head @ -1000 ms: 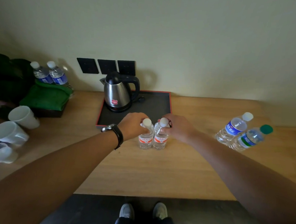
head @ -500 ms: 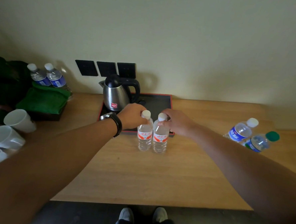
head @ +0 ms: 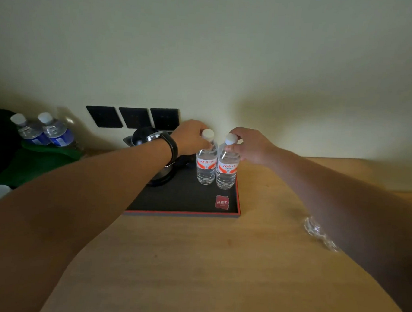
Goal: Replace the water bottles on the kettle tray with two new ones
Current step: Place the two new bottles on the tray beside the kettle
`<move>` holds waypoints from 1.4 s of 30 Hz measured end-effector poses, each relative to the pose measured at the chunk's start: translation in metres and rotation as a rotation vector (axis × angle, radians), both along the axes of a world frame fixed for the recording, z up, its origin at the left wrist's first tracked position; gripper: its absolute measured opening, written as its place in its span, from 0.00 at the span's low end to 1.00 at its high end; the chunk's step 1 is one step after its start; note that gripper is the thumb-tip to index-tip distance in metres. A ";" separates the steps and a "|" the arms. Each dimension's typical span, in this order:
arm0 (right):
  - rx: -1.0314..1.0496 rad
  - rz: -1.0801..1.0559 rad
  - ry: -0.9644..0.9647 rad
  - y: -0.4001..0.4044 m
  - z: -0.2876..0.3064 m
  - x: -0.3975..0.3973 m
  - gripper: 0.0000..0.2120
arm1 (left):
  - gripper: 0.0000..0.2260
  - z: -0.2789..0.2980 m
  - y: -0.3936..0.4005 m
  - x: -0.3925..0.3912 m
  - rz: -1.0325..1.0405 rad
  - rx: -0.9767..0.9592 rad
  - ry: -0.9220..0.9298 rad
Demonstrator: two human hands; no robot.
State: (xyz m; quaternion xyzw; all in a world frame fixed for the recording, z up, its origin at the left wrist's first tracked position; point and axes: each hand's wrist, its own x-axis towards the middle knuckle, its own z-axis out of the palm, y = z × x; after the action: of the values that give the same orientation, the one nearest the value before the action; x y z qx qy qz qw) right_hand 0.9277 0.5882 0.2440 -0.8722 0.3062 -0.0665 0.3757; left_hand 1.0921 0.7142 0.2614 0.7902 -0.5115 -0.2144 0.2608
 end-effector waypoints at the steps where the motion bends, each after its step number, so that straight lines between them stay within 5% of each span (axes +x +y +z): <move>1: 0.006 -0.010 -0.003 -0.008 -0.002 0.005 0.13 | 0.09 -0.002 -0.009 0.004 0.000 -0.001 -0.006; 30: 0.020 -0.075 -0.048 -0.081 -0.042 0.055 0.14 | 0.04 -0.056 -0.089 0.047 0.092 -0.049 -0.019; 42: 0.034 -0.114 -0.036 -0.078 -0.038 0.055 0.14 | 0.10 -0.056 -0.090 0.045 0.125 -0.043 0.020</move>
State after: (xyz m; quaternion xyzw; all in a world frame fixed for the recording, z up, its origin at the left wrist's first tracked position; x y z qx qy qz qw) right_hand 0.9823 0.5106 0.2057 -0.8455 0.3498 -0.0980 0.3914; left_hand 1.1373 0.6244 0.2055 0.8127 -0.4630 -0.1943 0.2956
